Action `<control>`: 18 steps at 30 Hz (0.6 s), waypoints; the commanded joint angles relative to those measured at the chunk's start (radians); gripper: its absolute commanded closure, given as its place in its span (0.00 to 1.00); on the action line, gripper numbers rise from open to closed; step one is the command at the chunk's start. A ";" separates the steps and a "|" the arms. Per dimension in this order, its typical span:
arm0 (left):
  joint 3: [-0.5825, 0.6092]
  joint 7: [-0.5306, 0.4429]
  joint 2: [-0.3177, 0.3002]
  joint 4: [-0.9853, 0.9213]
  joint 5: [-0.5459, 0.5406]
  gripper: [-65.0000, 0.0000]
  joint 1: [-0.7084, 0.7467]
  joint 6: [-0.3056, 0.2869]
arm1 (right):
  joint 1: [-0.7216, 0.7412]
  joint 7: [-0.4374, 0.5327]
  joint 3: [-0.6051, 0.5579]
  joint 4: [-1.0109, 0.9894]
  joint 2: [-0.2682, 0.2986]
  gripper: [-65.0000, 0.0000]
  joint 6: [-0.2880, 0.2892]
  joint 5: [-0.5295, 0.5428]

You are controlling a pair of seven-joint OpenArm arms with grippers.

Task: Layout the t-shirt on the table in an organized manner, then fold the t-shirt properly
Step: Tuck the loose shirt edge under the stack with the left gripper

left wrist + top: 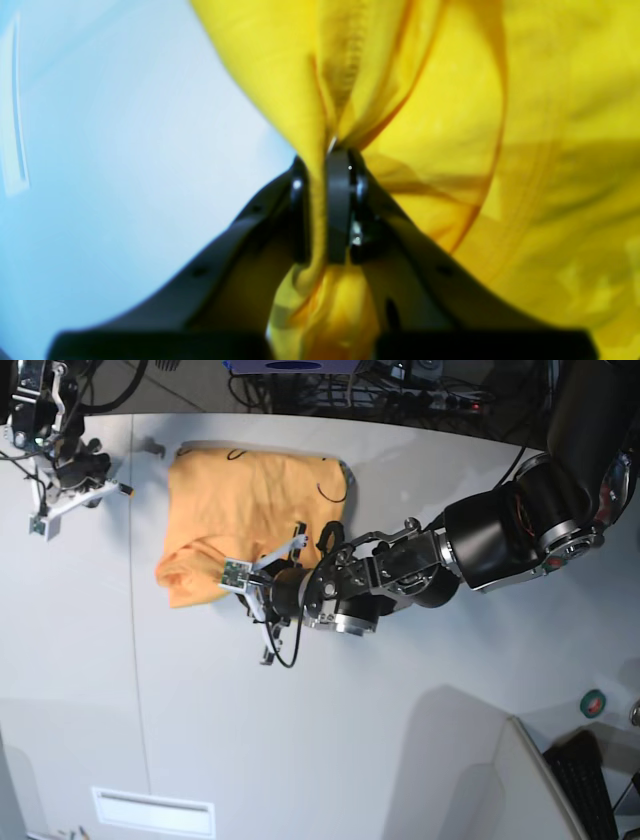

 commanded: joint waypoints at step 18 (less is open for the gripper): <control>-0.016 -0.009 0.017 -0.062 -0.013 1.00 -0.020 0.010 | -0.009 0.017 -0.001 0.010 0.001 1.00 0.005 0.009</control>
